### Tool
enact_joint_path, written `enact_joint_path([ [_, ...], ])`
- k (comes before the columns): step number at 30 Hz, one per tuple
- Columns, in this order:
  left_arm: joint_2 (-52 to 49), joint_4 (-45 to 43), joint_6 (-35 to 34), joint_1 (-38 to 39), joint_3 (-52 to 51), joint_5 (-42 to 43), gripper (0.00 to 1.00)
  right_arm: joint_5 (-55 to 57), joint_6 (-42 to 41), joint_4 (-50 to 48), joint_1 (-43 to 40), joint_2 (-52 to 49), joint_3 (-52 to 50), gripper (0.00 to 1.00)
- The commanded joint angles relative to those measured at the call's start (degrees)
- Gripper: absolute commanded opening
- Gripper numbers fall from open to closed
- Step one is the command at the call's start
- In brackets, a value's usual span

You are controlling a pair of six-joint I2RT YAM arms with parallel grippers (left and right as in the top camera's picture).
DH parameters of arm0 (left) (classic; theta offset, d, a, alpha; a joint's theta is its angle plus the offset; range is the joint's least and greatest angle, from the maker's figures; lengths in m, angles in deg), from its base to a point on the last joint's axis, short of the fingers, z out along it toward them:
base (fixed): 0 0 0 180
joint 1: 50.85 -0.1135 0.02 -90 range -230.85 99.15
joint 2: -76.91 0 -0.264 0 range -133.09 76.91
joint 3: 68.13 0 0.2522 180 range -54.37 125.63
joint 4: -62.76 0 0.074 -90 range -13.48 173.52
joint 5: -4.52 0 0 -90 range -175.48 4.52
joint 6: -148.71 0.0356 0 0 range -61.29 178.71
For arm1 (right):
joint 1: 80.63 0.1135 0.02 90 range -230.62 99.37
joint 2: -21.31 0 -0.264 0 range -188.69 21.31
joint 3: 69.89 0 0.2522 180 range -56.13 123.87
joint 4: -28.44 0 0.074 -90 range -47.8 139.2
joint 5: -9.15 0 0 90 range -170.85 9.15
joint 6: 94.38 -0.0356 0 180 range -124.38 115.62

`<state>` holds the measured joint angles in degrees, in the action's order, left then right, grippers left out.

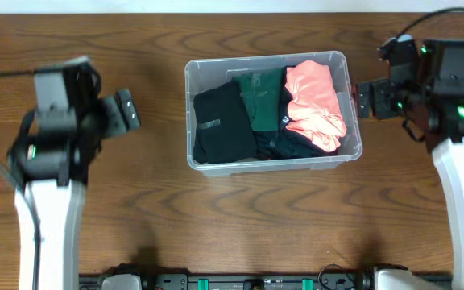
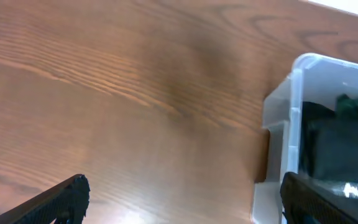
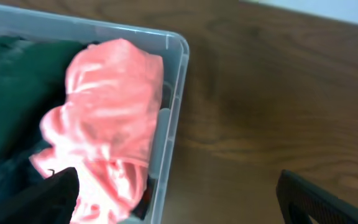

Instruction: Pack container

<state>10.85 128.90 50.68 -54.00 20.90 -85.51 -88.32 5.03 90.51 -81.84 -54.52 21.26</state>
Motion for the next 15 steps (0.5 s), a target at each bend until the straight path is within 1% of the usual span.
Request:
enact_joint_path([
  [1, 12.24, -0.39, 1.99, 0.09, -7.87, -0.33, 0.98, 2.16, -3.02, -2.14, -0.22, 10.75, -7.58, 0.99],
  [3, 19.63, -0.87, 1.07, 0.09, -13.09, 0.04, 0.98, 2.45, -4.15, -4.39, -0.22, 19.19, -14.34, 0.99],
  [5, 27.15, -0.76, -1.73, 0.07, -18.38, -0.04, 0.98, 4.11, -5.9, -5.7, -0.22, 28.81, -21.0, 0.99],
  [8, 36.28, -0.79, -1.73, 0.07, -24.02, 0.0, 0.98, 6.86, -8.24, -5.66, -0.22, 42.77, -28.65, 0.99],
  [10, 40.52, 0.55, -1.68, 0.07, -25.79, -0.02, 0.98, 6.82, -8.28, -5.64, -0.22, 50.62, -32.22, 0.99],
  [12, 43.63, 4.2, -1.68, 0.07, -26.08, -0.02, 0.98, 6.82, -8.28, -4.63, -0.22, 56.83, -34.21, 0.99],
  [15, 46.16, 9.14, -1.68, 0.07, -26.08, -0.02, 0.98, 6.82, -8.28, 0.46, -0.22, 64.32, -35.1, 0.99],
])
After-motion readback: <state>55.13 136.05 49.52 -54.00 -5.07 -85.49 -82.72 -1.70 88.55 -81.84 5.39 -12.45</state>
